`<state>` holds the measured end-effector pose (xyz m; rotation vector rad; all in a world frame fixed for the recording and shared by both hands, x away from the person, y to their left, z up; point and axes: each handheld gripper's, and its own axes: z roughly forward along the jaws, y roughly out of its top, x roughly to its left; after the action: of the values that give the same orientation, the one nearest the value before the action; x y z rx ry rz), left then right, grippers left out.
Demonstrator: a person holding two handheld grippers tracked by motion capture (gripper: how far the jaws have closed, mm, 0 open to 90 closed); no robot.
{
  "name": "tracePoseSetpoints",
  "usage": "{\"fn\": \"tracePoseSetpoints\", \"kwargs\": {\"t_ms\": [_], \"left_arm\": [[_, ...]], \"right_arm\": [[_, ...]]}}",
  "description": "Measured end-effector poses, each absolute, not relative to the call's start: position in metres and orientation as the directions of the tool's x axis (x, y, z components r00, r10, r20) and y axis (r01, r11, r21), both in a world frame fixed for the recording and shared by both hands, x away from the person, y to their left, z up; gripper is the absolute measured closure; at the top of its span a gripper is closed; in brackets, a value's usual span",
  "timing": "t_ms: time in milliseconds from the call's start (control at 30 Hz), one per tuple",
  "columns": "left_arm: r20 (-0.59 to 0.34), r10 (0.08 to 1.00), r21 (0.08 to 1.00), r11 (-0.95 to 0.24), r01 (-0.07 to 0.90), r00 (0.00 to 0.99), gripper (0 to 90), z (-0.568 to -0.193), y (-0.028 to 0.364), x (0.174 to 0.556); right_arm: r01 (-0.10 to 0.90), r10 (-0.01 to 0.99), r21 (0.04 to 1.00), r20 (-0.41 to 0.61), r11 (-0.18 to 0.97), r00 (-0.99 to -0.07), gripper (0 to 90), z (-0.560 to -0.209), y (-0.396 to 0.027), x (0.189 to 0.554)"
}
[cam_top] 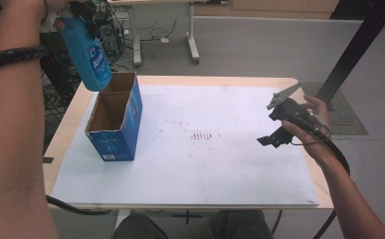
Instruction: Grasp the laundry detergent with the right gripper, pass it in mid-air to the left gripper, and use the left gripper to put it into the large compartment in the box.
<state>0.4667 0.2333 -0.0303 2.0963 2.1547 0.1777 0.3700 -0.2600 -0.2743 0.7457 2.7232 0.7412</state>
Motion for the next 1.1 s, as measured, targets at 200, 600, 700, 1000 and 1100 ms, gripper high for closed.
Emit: {"fn": "tracePoseSetpoints", "kwargs": {"t_ms": [200, 600, 700, 1000, 1100], "left_arm": [[-0.018, 1.000, 0.156, 0.025, 0.987, -0.022, 36.7, -0.052, 0.234, 0.468], [-0.034, 0.999, 0.115, 0.026, 0.993, -0.022, 36.7, -0.099, 0.236, 0.469], [-0.041, 0.999, 0.109, 0.031, 0.994, -0.026, 36.7, -0.111, 0.238, 0.468], [-0.033, 0.999, 0.087, 0.025, 0.996, -0.023, 36.7, -0.156, 0.240, 0.467], [-0.026, 0.999, 0.083, 0.021, 0.996, -0.019, 36.6, -0.166, 0.240, 0.467]], "right_arm": [[0.417, 0.527, 0.523, -0.074, 0.743, -0.847, 4.0, -0.277, -0.259, 0.370], [0.427, 0.534, 0.517, -0.071, 0.742, -0.842, 4.0, -0.280, -0.263, 0.370], [0.427, 0.534, 0.518, -0.070, 0.742, -0.843, 4.0, -0.281, -0.264, 0.369], [0.426, 0.531, 0.510, -0.074, 0.748, -0.844, 4.0, -0.283, -0.260, 0.369], [0.426, 0.530, 0.507, -0.073, 0.749, -0.845, 4.0, -0.284, -0.259, 0.368]]}}
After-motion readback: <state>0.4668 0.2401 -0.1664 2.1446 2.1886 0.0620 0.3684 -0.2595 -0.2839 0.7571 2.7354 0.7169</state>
